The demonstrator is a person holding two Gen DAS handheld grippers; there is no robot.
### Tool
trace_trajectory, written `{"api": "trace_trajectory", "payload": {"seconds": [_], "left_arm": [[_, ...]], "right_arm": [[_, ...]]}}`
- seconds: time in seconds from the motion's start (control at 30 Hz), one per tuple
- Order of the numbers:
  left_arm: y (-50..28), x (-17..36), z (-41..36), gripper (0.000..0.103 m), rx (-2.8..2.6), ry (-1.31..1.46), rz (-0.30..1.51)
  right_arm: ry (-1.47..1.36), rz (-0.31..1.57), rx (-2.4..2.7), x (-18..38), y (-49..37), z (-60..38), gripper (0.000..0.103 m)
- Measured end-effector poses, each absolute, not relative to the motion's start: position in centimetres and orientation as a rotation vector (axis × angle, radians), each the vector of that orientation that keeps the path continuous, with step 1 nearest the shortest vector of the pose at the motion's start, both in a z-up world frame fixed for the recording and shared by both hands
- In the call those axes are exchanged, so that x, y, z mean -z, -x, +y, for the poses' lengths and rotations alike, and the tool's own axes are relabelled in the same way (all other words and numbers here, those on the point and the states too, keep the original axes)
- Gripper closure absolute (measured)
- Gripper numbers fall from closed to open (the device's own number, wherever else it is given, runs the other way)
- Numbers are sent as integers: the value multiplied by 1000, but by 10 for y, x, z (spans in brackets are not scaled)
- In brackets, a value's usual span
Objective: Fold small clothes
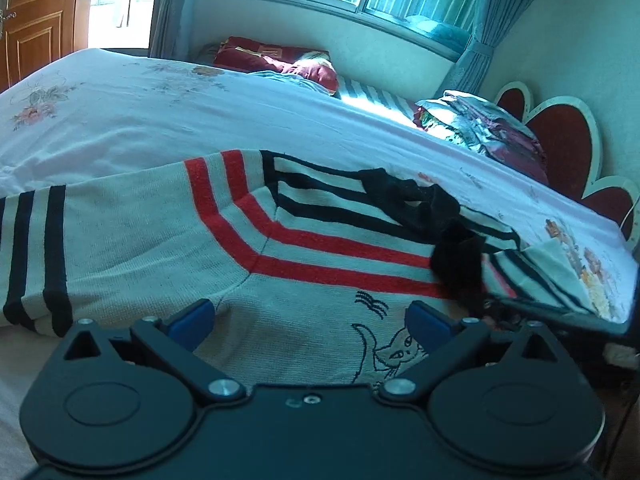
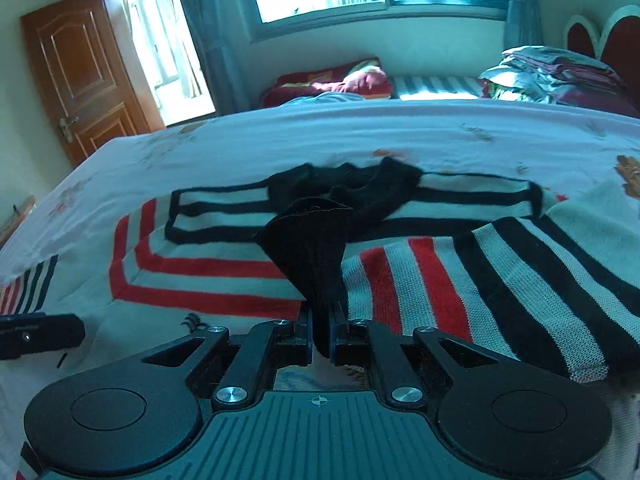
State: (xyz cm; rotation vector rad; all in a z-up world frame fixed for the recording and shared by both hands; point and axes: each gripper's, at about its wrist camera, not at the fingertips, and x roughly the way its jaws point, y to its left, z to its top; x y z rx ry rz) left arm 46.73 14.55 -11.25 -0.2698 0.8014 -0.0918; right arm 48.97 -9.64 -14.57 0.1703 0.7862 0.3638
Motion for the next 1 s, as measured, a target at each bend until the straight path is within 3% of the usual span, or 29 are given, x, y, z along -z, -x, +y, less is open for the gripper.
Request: {"api": "trace_trajectory", "payload": {"seconds": [0.23,0.27,0.33,0.37,0.47,0.67,0.73,0.8,0.87,1.0], "left_arm": [[-475,115,146,2,186,343,790],[-479,117,141,2,208,348,795],[-488,123,130,2,256,373,811],[-494,127,124,5,276,389,821],[-509,146,105,29,351,479,876],[-530,171,73,33,279,427,951],[-533,172,70,51,258,415,938],[-539,175,70,79,239,404,933],[-545,178,72,90,239,397,929],[-541,152,79,94,235,344,826]], "right_arm": [[-80,812,-398,157,-483,-59,93],[-94,798,-393,152,-482,-64,88],[-142,751,-365,139,-474,-82,64],[-164,734,-340,134,-471,-92,63],[-185,687,-262,120,-462,-124,63],[-195,663,-47,106,-434,-215,63],[-202,685,4,112,-423,-243,63],[-225,724,42,125,-416,-263,63],[-265,770,51,137,-412,-278,63],[-281,797,42,152,-419,-279,63]]}}
